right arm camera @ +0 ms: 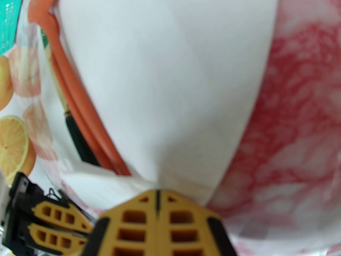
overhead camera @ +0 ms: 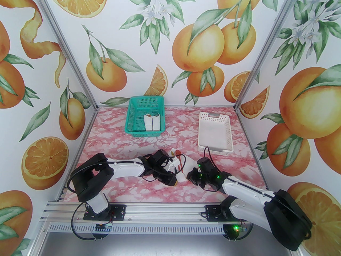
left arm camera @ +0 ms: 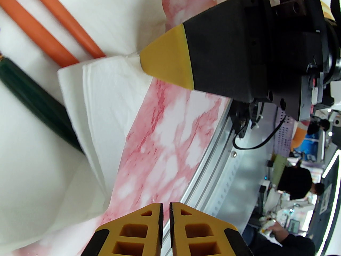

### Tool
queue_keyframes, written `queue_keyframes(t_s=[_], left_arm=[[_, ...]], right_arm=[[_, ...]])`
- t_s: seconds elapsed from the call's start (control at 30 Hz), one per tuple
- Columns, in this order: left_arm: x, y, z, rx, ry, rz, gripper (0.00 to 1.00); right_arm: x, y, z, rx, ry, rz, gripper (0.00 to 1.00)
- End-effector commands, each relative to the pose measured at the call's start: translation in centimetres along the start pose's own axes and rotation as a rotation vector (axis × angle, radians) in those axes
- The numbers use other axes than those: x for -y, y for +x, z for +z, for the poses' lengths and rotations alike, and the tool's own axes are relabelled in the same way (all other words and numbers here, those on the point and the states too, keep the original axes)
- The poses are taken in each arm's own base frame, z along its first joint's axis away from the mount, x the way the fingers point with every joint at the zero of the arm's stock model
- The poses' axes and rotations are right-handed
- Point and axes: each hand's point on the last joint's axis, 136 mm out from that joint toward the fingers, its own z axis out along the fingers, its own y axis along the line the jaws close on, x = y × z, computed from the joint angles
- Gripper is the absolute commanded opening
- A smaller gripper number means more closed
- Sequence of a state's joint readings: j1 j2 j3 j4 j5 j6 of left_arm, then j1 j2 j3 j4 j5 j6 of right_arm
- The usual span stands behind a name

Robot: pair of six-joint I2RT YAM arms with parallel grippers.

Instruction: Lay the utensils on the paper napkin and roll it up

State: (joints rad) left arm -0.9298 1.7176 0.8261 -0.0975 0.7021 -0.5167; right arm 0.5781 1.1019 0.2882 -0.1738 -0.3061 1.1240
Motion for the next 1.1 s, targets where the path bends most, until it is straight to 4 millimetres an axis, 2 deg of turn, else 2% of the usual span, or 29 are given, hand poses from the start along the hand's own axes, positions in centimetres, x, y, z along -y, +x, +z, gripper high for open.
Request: queue_keyframes(t_s=[0.0, 0.3, 0.63, 1.07], left_arm=[[0.0, -1.3, 0.3, 0.024, -0.017, 0.028, 0.13], [-2.1, -1.1, 1.0, 0.013, -0.096, -0.008, 0.14], [-3.5, -0.1, 1.4, -0.007, -0.133, -0.035, 0.14], [-4.3, 0.7, 1.5, -0.019, -0.153, -0.053, 0.14]], right_arm=[[2.5, 0.2, 0.2, 0.004, 0.11, 0.007, 0.01], [2.4, 0.2, 0.2, 0.004, 0.11, 0.006, 0.01], [2.3, 0.2, 0.0, 0.005, 0.103, -0.002, 0.01], [-2.3, -0.2, -1.4, 0.019, -0.062, -0.081, 0.0]])
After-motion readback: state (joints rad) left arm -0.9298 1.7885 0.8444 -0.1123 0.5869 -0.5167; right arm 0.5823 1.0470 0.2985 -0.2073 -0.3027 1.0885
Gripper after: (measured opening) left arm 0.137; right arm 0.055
